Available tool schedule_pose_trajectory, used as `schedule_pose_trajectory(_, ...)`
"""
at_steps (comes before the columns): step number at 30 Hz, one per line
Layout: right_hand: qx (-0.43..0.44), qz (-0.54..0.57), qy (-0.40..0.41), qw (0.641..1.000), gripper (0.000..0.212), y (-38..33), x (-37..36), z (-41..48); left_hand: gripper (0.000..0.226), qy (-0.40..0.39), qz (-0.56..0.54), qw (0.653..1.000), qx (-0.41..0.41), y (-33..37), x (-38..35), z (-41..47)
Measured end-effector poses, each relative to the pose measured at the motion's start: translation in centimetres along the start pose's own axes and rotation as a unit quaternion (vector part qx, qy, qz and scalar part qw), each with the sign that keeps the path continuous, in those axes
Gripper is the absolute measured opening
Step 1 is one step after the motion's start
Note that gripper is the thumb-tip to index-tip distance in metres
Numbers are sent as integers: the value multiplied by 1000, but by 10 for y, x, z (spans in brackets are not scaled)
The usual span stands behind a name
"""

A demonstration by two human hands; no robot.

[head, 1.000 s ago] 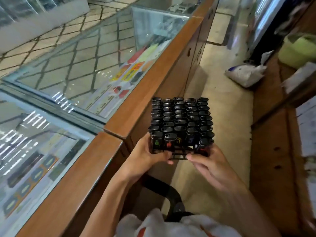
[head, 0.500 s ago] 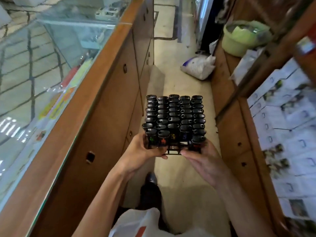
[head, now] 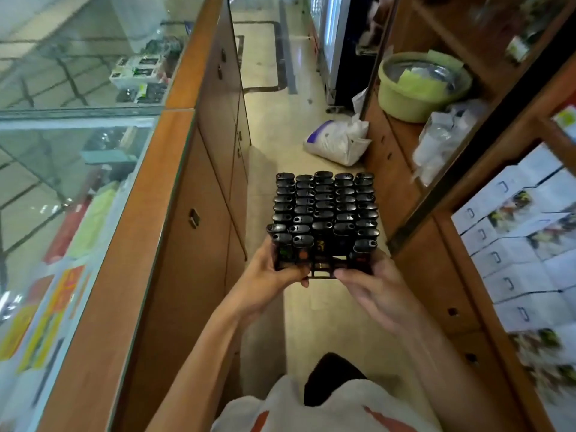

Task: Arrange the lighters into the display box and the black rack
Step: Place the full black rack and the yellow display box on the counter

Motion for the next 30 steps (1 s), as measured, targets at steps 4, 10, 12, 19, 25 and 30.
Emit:
schedule_pose_trajectory(4, 7, 2, 7, 1000, 45, -18, 9, 73, 33, -4, 15, 1000, 1, 9, 15, 77)
schedule_pose_trajectory(10, 9, 3, 24, 1000, 44, -61, 38, 200, 31, -11, 56, 998, -18, 27, 25, 217)
schedule_pose_trajectory(12, 10, 1, 19, 1000, 46, -83, 45, 244, 32, -16, 64, 997, -26, 40, 25, 266)
schedule_pose_trajectory(19, 9, -24, 20, 999, 64, -151, 70, 381, 25, -17, 85, 996, -28, 72, 29, 421)
schedule_pose_trajectory(25, 11, 7, 54, 998, 66, -179, 89, 492, 30, -44, 84, 995, 2, 85, 50, 547)
schedule_pose_trajectory(30, 41, 18, 105, 993, 55, -203, 95, 595, 39, -102, 95, 990, 6, 106, 75, 670)
Point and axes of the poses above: each hand's wrist, its own z-axis towards the middle knuckle, its own x-axis out of the back of the hand, y = z × x, the point moved 2 cm from there along z, towards the middle knuckle, and after that the axes turned 2 degrees about y, right-handed, at the moved point
